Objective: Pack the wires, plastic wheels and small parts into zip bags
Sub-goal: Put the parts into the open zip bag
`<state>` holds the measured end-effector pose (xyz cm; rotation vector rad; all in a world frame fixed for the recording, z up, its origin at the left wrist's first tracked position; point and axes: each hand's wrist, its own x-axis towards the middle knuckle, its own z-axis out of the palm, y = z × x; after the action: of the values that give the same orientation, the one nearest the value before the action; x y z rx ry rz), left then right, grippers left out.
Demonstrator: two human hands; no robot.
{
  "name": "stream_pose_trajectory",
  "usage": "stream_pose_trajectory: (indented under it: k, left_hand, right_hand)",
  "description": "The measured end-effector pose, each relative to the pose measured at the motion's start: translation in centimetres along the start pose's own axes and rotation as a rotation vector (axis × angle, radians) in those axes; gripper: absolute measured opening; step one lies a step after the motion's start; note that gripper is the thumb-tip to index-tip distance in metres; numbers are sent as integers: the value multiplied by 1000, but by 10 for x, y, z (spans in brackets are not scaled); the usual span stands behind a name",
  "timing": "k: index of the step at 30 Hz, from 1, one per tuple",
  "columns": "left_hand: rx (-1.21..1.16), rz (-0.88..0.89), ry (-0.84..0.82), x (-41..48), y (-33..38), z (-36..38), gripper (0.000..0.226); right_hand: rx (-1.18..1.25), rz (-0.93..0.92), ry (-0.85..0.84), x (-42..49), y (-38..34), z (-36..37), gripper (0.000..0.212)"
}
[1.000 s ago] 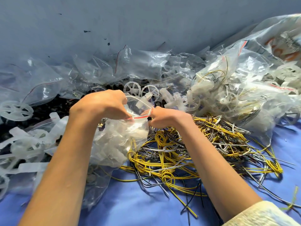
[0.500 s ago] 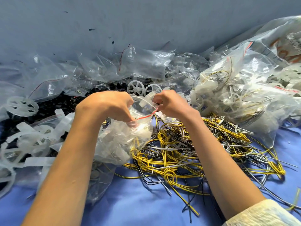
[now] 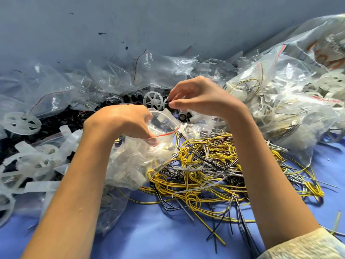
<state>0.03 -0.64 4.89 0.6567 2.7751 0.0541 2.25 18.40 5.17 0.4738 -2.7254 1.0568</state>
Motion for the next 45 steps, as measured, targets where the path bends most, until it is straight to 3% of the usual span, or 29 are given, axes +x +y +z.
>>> stream_pose_trajectory:
  k: [6,9,12,16,19,21,25,30,34,37,40,45]
  left_hand:
    - [1,15,30,-4,1,-2,76]
    - [-19,11,27,-4,0,-2,78]
    - [-40,15,19,-4,-1,-2,80]
    - [-35,27,12,-3,-3,-2,80]
    - [-39,39,11,-4,-4,-2,79]
    - [-45,46,17,-6,-4,-3,73]
    - [-59,57,49,-10,-6,-5,49]
    - [-73,72,91,-12,-2,-6,48]
    - [-75,132,188,-8,-2,-7,49]
    - [-148,217,308,-8,-1,-7,41]
    - [-219,328,433,-9,4,-7,30]
    - [-350,396,539,-6,17,-4,21]
  right_hand:
    - [20,-13,-301,0,-8,9,19]
    - [124,13,-324,-5,-7,2,17]
    - [-19,92,-294,-6,0,-8,10]
    - [-287,269,-514,-10,9,-8,4]
    - [-325,338,-655,-8,14,6,26]
    - [-333,334,-715,-6,14,16,29]
    - [-373,302,-764,-1,17,29,16]
    - [-367,155,-619,-3,13,9,13]
    - [-47,68,-401,-14,12,-10,2]
    - [203,76,-165,-16,11,-16,7]
    - [288,65,17,-13,9,-13,16]
    - [354,36,107,-9,4,-13,11]
